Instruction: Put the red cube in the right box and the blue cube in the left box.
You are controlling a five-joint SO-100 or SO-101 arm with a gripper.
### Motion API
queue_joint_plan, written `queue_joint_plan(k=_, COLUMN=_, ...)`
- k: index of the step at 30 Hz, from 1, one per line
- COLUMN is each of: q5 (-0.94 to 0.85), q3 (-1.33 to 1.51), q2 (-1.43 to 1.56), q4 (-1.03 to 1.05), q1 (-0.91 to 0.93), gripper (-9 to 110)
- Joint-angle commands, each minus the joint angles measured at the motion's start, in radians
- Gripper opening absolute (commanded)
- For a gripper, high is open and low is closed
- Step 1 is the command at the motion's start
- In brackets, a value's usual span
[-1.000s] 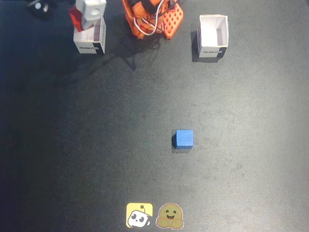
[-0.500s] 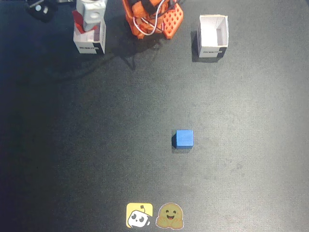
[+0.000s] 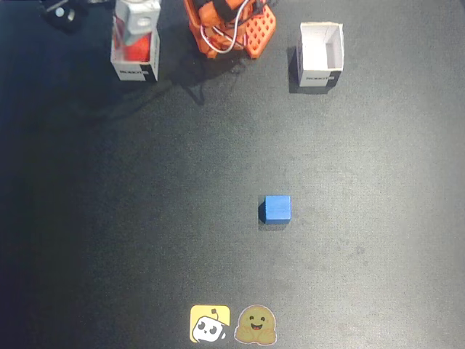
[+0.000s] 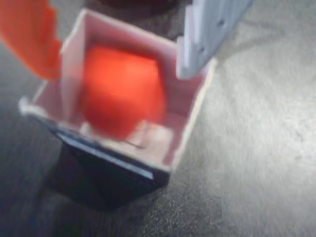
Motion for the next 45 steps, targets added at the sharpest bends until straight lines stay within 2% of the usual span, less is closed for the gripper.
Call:
queue_joint_plan(k=1, q5=-0.011, q3=-0.008, q2=0.02, q4=-0.015, q1=0.017, gripper=18)
queue_joint_plan(k=7, q5=-0.063, q3=-0.048, q2=-0.011, q4=-0.038, q1=0.035, gripper=12)
queue_joint_plan(k=12, q5=-0.117, q3=-0.21, q2=-0.206, q4=-0.06, q1=0.011, gripper=9)
queue_joint_plan(k=15, q5=-0.138, q3=-0.288, q2=-0.281, q4=-0.075, q1=-0.041, gripper=7)
queue_joint_plan(k=22, q5=-0.123, q3=-0.287, q2=-0.256, q4=-0.097, q1=-0.199, gripper=4)
queue_joint_plan(k=28, q5=-0.109, q3=-0.293, q2=-0.249, q4=-0.086, q1=-0.399, gripper=2)
queue_joint_plan(k=34, q5=-0.052, q3=-0.202, q2=-0.078, q4=-0.058, q1=-0.653, gripper=1)
queue_joint_plan(k=45, q5=0.026, q3=-0.195, q2=-0.072, q4=-0.066, q1=-1.037, gripper=2)
